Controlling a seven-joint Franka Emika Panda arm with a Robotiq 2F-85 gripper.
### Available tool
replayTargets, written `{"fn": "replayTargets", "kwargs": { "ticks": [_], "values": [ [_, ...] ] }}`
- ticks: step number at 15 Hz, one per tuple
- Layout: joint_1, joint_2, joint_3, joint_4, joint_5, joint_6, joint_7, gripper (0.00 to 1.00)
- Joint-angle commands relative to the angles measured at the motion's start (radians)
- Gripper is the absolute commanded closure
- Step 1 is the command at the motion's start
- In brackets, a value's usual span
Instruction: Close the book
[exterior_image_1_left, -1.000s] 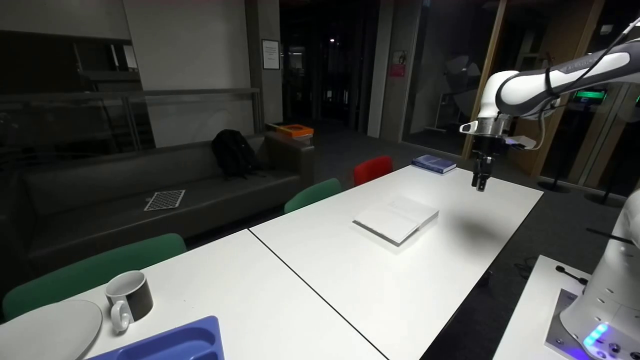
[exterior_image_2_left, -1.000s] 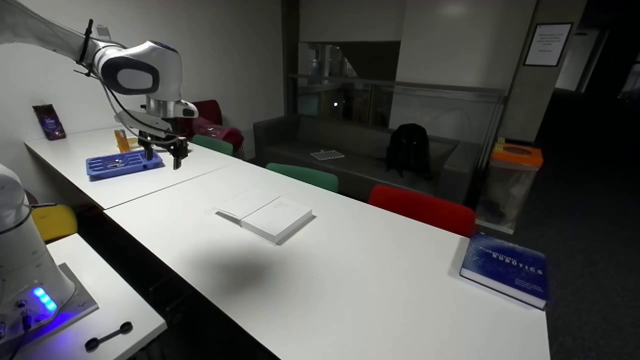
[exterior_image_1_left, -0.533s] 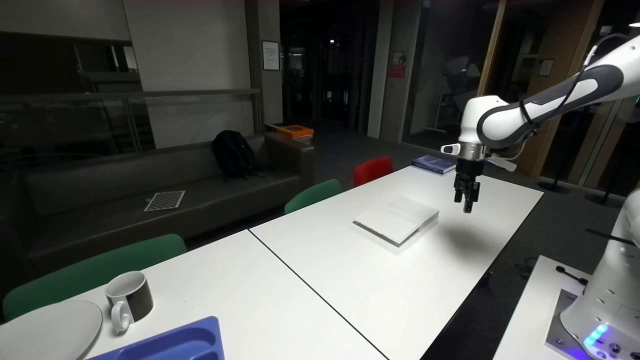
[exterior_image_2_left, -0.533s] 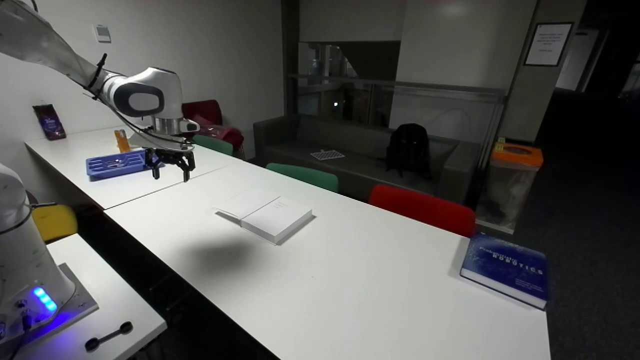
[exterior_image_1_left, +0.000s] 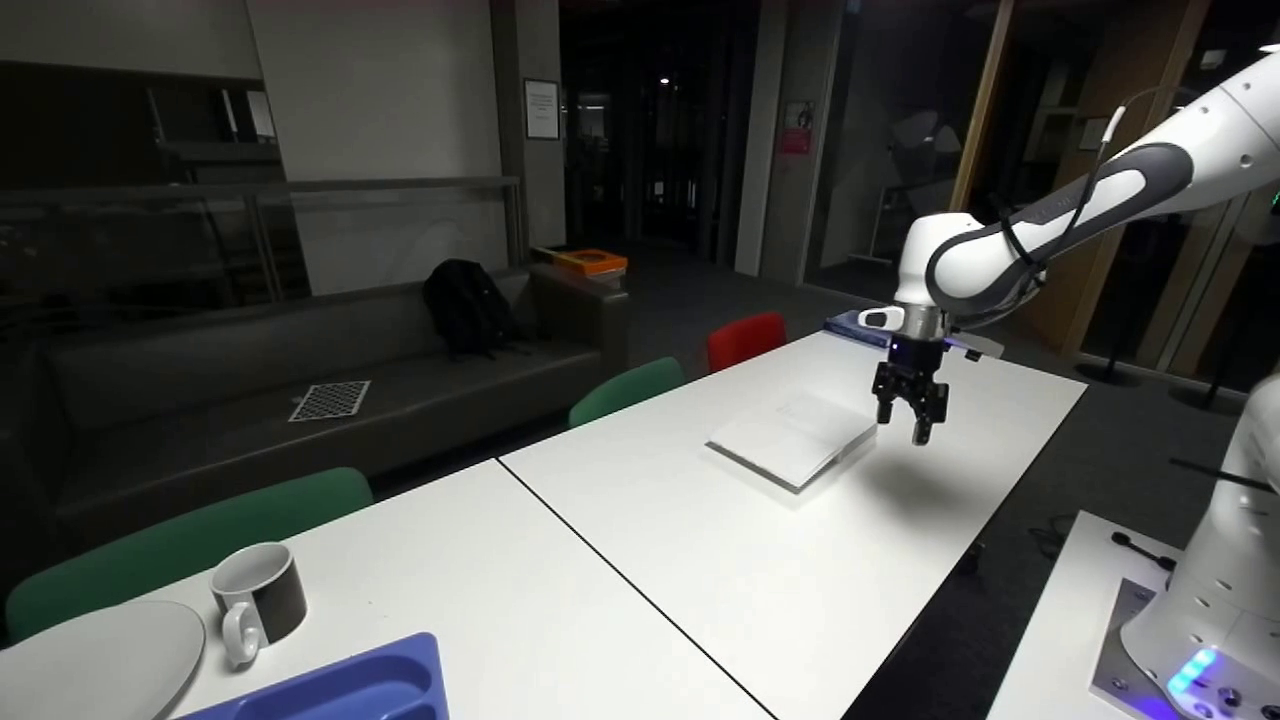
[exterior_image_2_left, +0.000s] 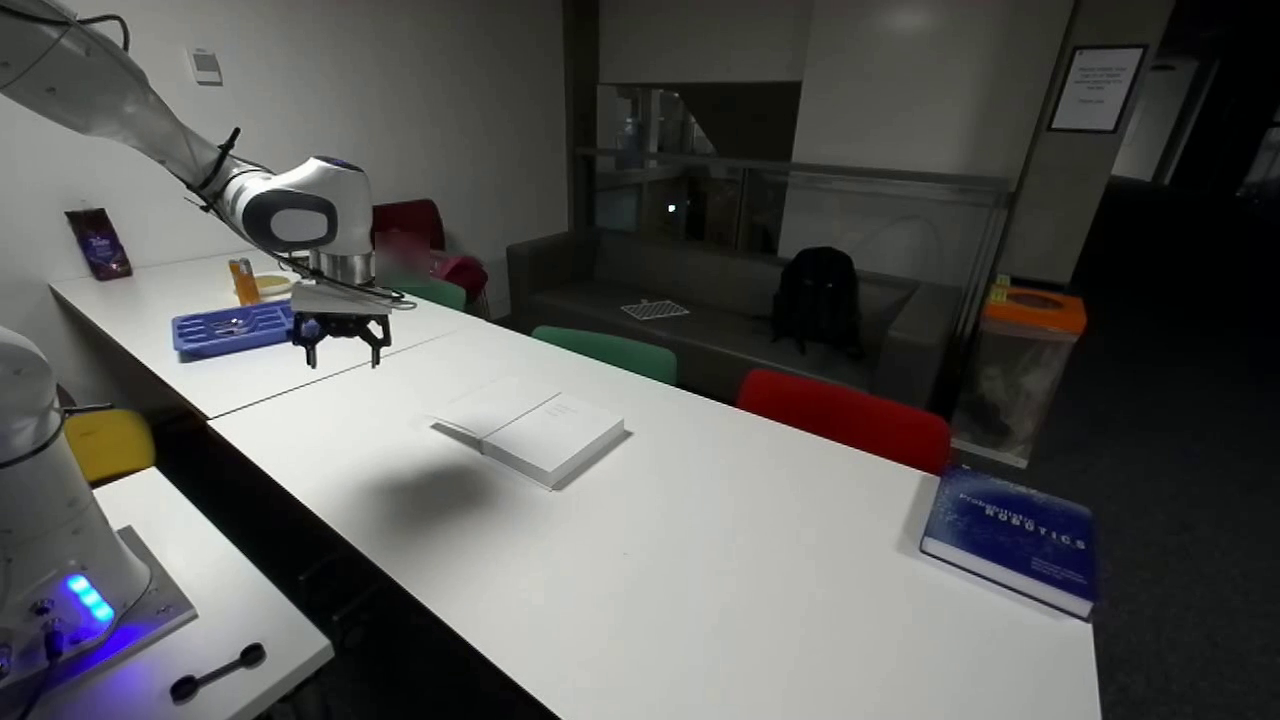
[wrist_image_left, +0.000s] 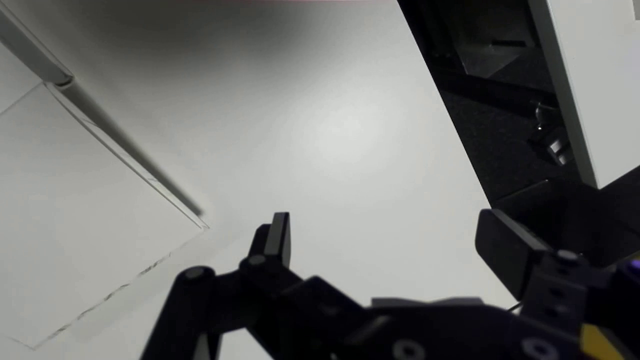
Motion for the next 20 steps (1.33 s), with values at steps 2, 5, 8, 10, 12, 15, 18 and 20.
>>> {"fn": "replayTargets", "kwargs": {
  "ticks": [2,5,8,10,12,15,18,20],
  "values": [
    [-0.025,0.009,0.023,0.011,0.018,-0.007,-0.025,0.0],
    [-0.035,-0.004,0.047,-0.041,-0.051,0.138,-0.002,0.0],
    [-0.02,0.033,0.056,-0.064,-0.094,0.303,-0.075,0.0],
    [-0.009,0.062,0.055,-0.071,-0.096,0.39,-0.127,0.0],
    [-0.001,0.093,0.052,-0.072,-0.084,0.453,-0.184,0.0],
    [-0.005,0.142,0.052,-0.067,-0.058,0.521,-0.269,0.0],
    [-0.007,0.203,0.051,-0.042,0.034,0.561,-0.373,0.0],
    [-0.02,0.249,0.063,-0.008,0.114,0.562,-0.447,0.0]
  ]
}}
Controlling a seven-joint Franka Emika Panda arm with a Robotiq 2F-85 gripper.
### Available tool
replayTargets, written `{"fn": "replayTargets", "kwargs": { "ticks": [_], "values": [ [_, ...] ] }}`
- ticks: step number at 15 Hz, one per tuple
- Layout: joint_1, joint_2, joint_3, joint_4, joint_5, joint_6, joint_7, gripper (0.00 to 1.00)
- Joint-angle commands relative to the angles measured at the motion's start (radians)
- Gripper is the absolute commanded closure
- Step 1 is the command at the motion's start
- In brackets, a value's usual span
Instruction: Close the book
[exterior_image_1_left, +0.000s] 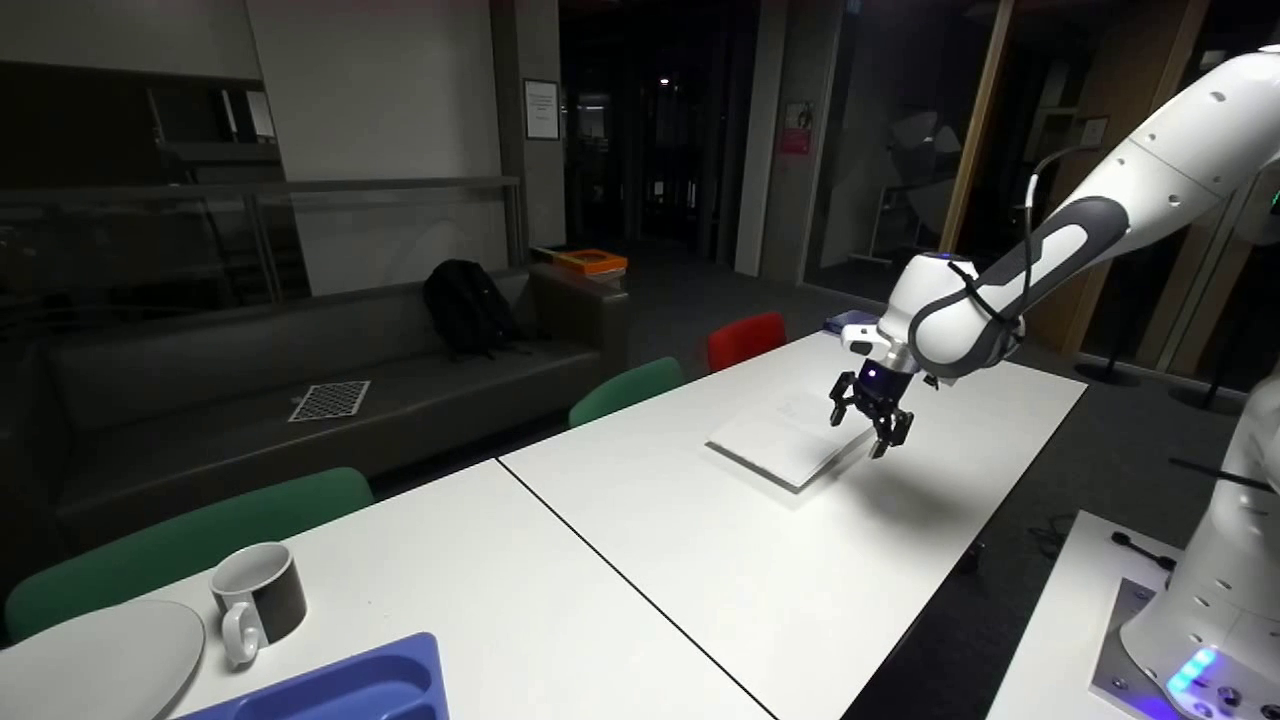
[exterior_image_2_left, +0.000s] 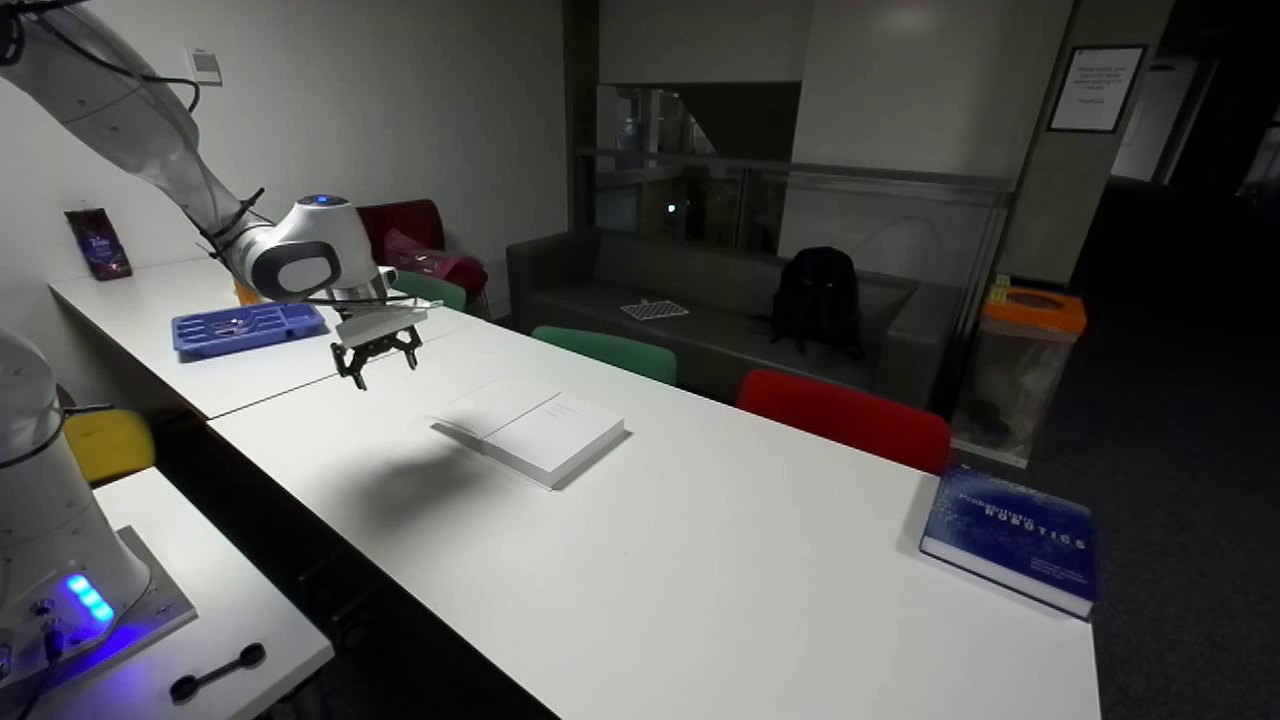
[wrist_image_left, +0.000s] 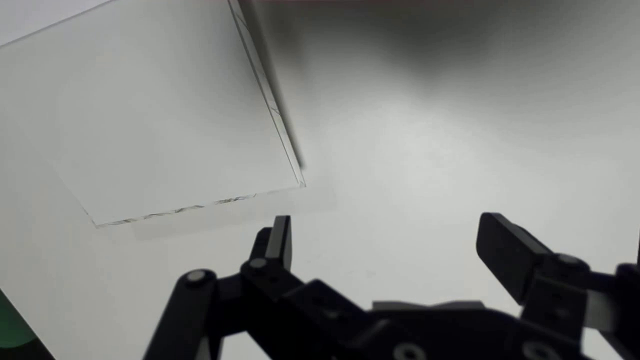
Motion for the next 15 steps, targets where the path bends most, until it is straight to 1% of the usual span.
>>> {"fn": "replayTargets", "kwargs": {
  "ticks": [1,4,5,6,7,11,12,14,15],
  "values": [
    [-0.028,0.086,0.021,0.066,0.136,0.025,-0.16,0.0],
    [-0.07,0.147,0.051,0.139,0.221,-0.003,-0.237,0.0],
    [-0.04,0.158,0.017,0.159,0.259,-0.021,-0.267,0.0],
    [-0.053,0.164,0.021,0.177,0.283,-0.058,-0.277,0.0],
    [-0.087,0.137,0.071,0.126,0.21,-0.017,-0.193,0.0],
    [-0.096,0.165,0.073,0.163,0.231,-0.039,-0.208,0.0],
    [-0.088,0.147,0.07,0.132,0.214,0.013,-0.186,0.0],
    [-0.101,0.142,0.109,0.114,0.254,0.063,-0.223,0.0],
    [-0.06,0.154,0.082,0.118,0.294,0.075,-0.267,0.0]
  ]
}}
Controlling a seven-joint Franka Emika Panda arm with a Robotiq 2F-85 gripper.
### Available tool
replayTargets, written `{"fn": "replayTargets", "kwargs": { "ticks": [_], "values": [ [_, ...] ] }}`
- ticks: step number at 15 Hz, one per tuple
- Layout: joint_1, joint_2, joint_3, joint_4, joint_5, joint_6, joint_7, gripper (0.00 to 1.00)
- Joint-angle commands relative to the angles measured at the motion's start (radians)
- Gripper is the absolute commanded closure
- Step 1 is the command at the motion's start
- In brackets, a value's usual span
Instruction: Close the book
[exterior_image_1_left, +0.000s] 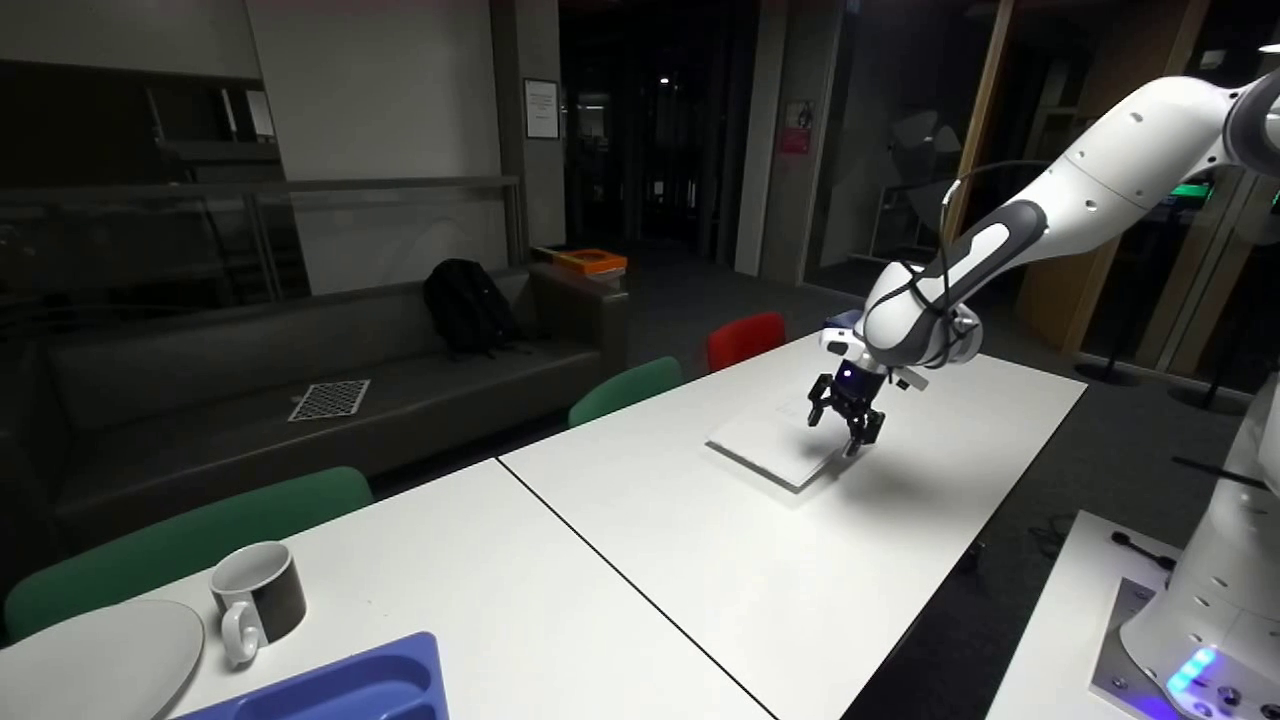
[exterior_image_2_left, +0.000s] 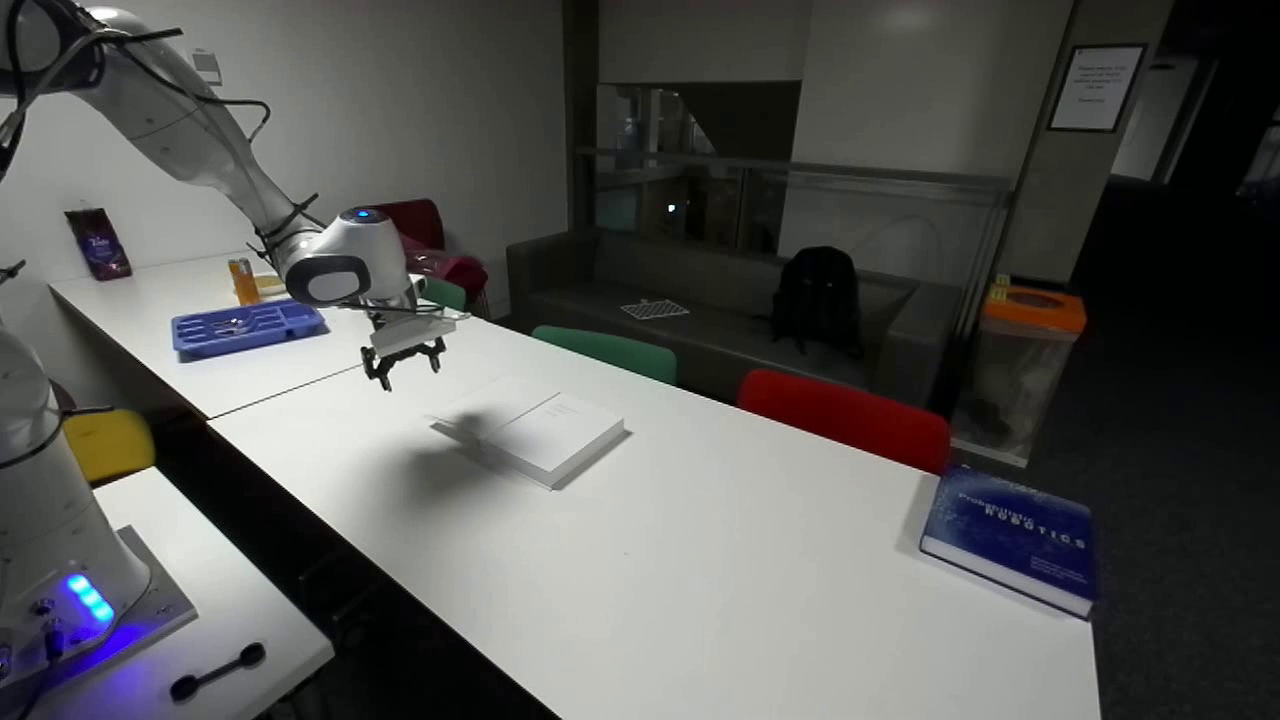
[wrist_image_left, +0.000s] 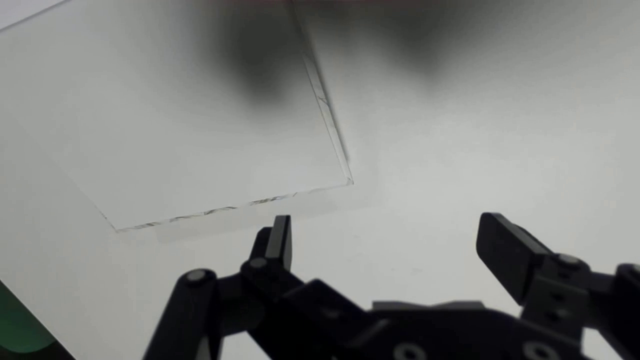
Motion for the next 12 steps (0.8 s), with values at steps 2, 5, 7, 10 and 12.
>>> {"fn": "replayTargets", "kwargs": {
  "ticks": [2,5,7,10,12],
  "values": [
    [-0.002,0.012,0.051,-0.023,0.08,0.1,-0.097,0.0],
    [-0.016,0.049,0.07,0.002,0.115,0.113,-0.153,0.0],
    [-0.03,0.077,0.074,0.028,0.133,0.098,-0.202,0.0],
    [-0.049,0.132,0.072,0.078,0.15,0.086,-0.244,0.0],
    [-0.066,0.169,0.077,0.117,0.161,0.083,-0.262,0.0]
  ]
}}
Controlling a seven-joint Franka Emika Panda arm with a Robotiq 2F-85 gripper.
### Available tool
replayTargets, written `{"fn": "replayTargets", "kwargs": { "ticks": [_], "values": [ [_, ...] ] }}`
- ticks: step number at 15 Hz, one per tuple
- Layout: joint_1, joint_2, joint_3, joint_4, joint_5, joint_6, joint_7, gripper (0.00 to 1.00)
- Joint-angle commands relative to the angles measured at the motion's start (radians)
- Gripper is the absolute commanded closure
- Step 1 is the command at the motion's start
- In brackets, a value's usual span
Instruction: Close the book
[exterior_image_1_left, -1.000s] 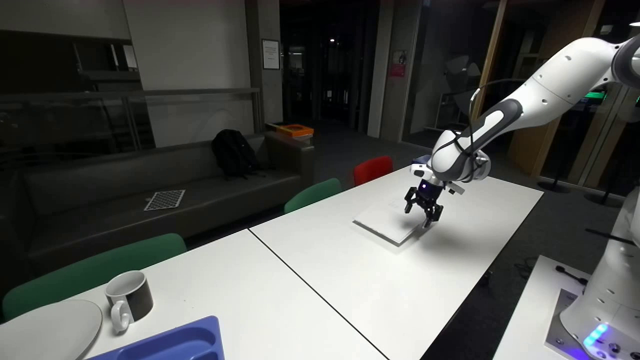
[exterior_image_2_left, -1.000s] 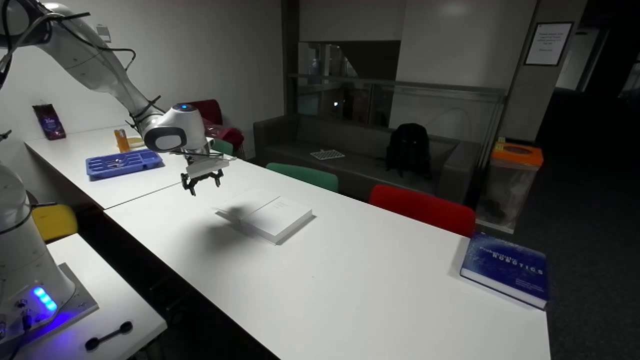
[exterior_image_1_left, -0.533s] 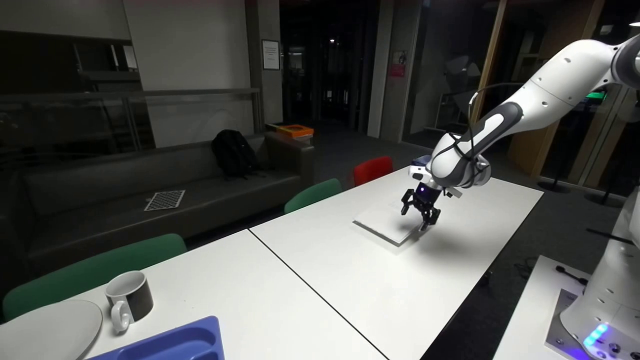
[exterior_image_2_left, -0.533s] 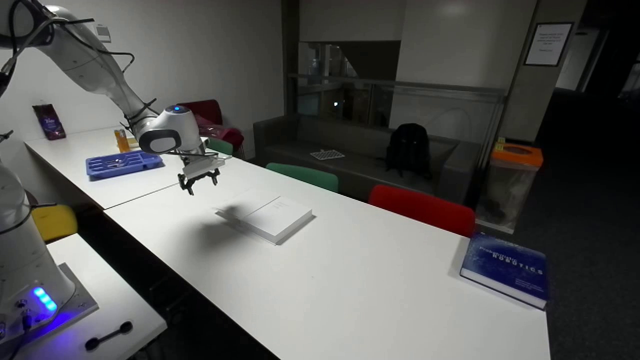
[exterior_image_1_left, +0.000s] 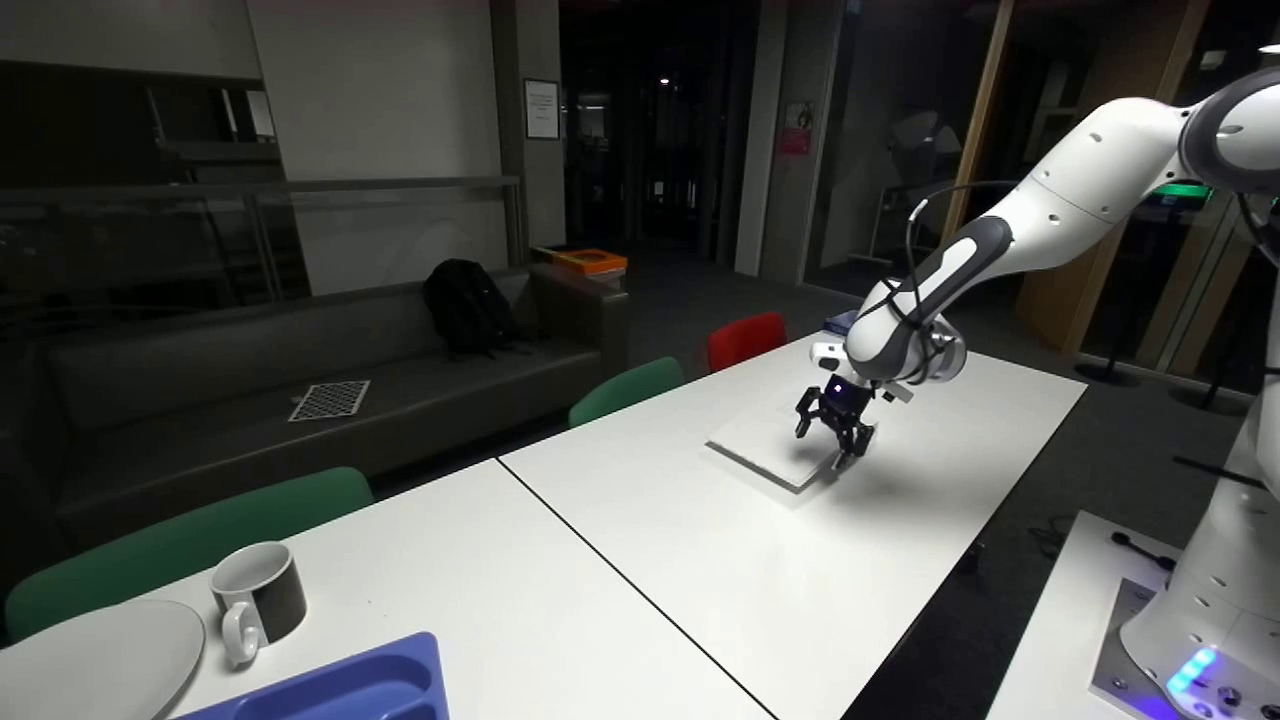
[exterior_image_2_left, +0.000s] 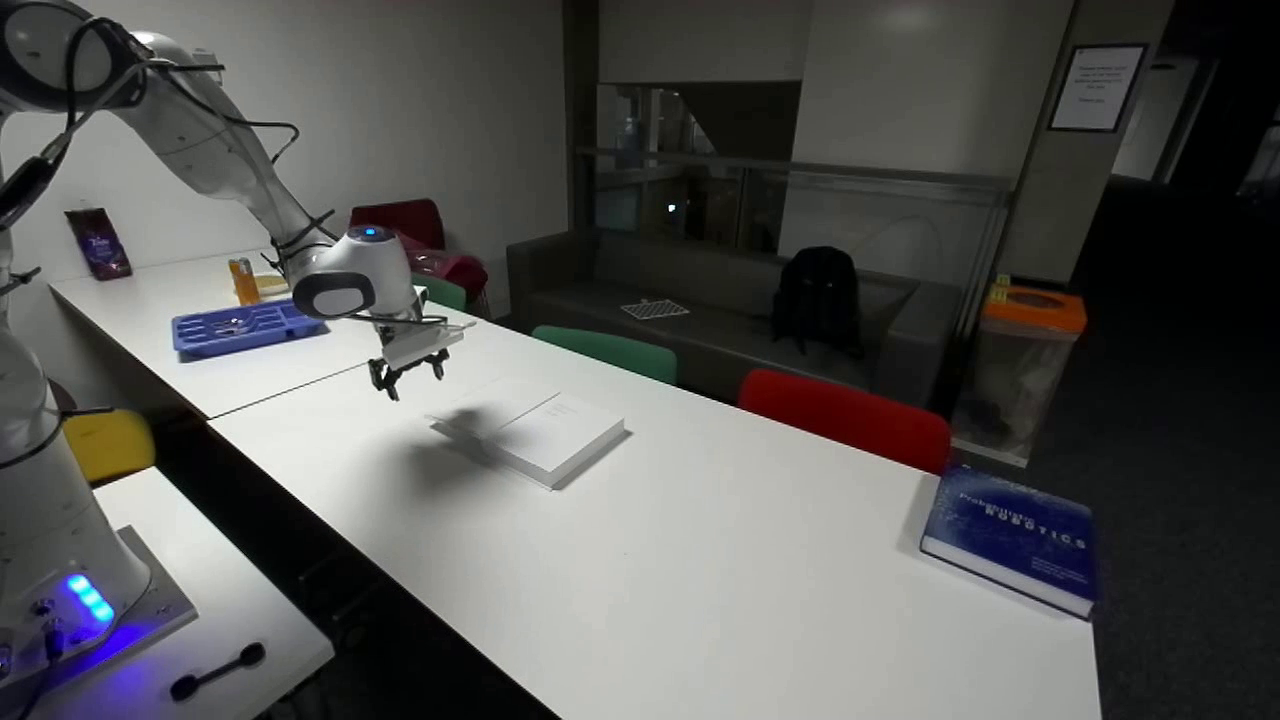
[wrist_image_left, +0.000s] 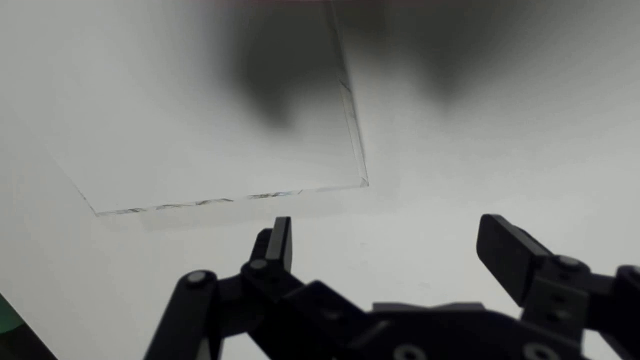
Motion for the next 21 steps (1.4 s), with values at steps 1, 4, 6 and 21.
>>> {"fn": "replayTargets", "kwargs": {
  "ticks": [1,4,6,21],
  "values": [
    [-0.049,0.079,0.026,0.085,0.051,0.016,-0.093,0.0],
    [-0.08,0.119,0.051,0.124,0.085,0.013,-0.132,0.0],
    [-0.1,0.137,0.072,0.13,0.108,0.027,-0.163,0.0],
    [-0.128,0.16,0.143,0.091,0.1,0.222,-0.162,0.0]
  ]
}}
